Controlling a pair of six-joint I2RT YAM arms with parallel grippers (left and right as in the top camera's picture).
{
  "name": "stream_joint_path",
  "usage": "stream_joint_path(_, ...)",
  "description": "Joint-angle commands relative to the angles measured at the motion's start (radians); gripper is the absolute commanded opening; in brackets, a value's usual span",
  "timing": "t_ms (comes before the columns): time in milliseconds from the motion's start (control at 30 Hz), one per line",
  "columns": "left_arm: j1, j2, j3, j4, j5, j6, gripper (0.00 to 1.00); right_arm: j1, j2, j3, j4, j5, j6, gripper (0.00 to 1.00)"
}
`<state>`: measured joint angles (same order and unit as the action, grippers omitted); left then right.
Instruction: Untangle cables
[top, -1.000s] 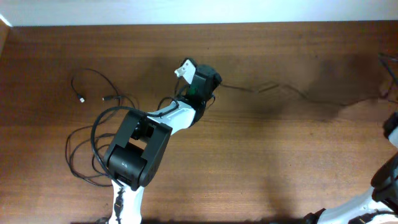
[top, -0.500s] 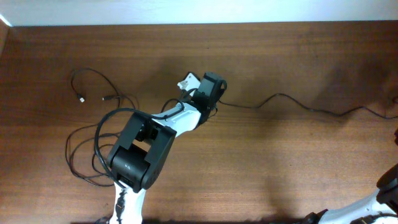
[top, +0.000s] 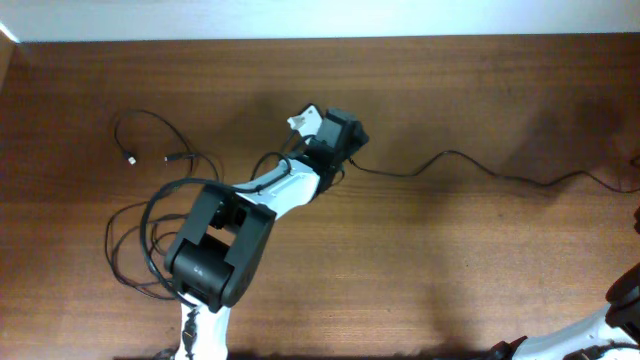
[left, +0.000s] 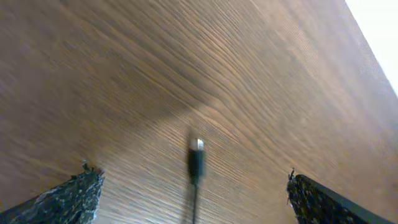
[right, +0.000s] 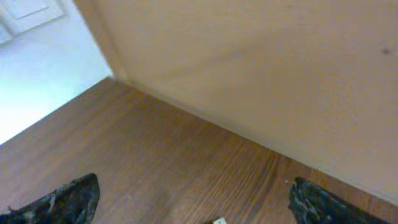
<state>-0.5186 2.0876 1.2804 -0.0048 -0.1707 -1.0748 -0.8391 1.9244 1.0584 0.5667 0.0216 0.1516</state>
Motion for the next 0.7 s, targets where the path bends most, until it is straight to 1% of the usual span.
stream_joint_path(0, 0.072, -0.105, -0.023, -0.074, 0.018, 0.153, 0.99, -0.006, -0.125, 0.008, 0.005, -0.098, -0.07, 1.0)
stream_joint_path(100, 0.12, -0.209, -0.023, -0.191, 0.002, 0.163, 0.99, 0.028, -0.23, 0.008, -0.028, -0.227, -0.07, 1.0)
stream_joint_path(200, 0.168, -0.277, -0.023, -0.336, -0.017, 0.29, 0.99, 0.118, -0.315, 0.008, -0.138, -0.258, -0.071, 0.99)
stream_joint_path(267, 0.196, -0.292, -0.023, -0.482, -0.017, 0.369, 0.99, 0.2, -0.35, 0.008, -0.249, -0.256, -0.071, 0.99)
stream_joint_path(300, 0.206, -0.292, -0.023, -0.554, -0.017, 0.373, 0.99, 0.235, -0.353, 0.008, -0.319, -0.246, -0.07, 0.99)
stream_joint_path(400, 0.232, -0.292, -0.023, -0.697, -0.036, 0.373, 0.99, 0.33, -0.351, 0.008, -0.502, -0.244, -0.07, 0.99)
stream_joint_path(500, 0.282, -0.292, -0.023, -0.79, -0.025, 0.373, 0.99, 0.453, -0.351, 0.008, -0.63, -0.254, -0.071, 0.99)
stream_joint_path(600, 0.377, -0.292, -0.023, -0.862, 0.017, 0.373, 0.99, 0.604, -0.351, 0.008, -0.719, -0.257, -0.07, 0.99)
stream_joint_path(667, 0.438, -0.292, -0.023, -0.875, 0.018, 0.373, 0.99, 0.711, -0.351, 0.008, -0.716, -0.311, -0.069, 0.99)
